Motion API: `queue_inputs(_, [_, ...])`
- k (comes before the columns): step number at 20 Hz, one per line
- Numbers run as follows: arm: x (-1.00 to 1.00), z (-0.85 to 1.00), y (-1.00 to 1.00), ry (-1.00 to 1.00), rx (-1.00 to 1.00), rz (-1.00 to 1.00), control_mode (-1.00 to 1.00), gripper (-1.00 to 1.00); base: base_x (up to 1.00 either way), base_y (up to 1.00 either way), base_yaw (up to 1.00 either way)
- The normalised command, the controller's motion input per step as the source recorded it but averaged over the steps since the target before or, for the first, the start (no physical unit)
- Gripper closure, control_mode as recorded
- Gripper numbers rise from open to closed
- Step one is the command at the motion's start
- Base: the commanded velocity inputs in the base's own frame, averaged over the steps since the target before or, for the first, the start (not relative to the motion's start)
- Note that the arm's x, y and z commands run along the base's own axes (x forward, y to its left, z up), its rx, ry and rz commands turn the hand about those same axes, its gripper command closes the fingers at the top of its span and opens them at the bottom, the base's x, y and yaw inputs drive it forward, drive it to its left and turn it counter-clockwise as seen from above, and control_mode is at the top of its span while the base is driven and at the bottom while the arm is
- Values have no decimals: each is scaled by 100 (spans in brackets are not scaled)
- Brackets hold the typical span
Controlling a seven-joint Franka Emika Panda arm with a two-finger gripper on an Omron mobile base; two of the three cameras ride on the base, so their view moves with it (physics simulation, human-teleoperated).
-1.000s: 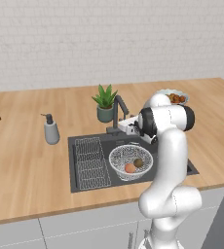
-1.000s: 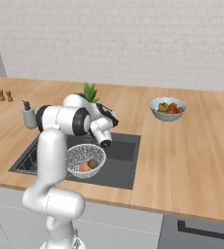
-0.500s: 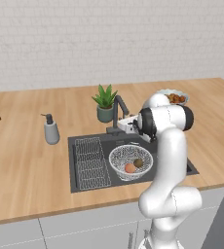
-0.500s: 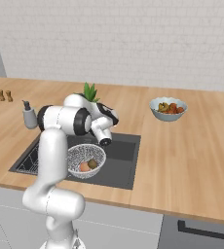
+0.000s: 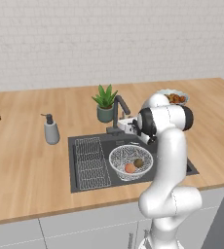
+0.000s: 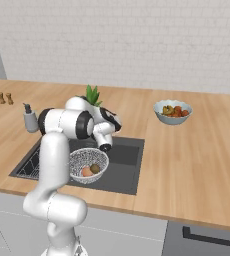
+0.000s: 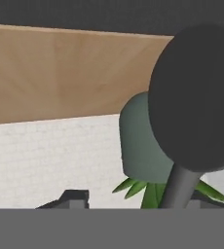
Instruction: Put the colander in the sink, put the peach, kiwi in the colander, and turn on the sink faucet and pour water over the colander.
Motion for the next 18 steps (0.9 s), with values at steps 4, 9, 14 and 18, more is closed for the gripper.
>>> queue_inputs(4, [33,0,-75,4,8,-9,-100,100,0,0,0])
queue_inputs(9, [36,0,-80,11,8,-15,-100,100,0,0,0])
queue_inputs(14, [-10,23,-74,5,15,-5,-100,100,0,0,0])
queue_inputs(18, [-100,47,-56,-19,19,14,-100,100,0,0,0])
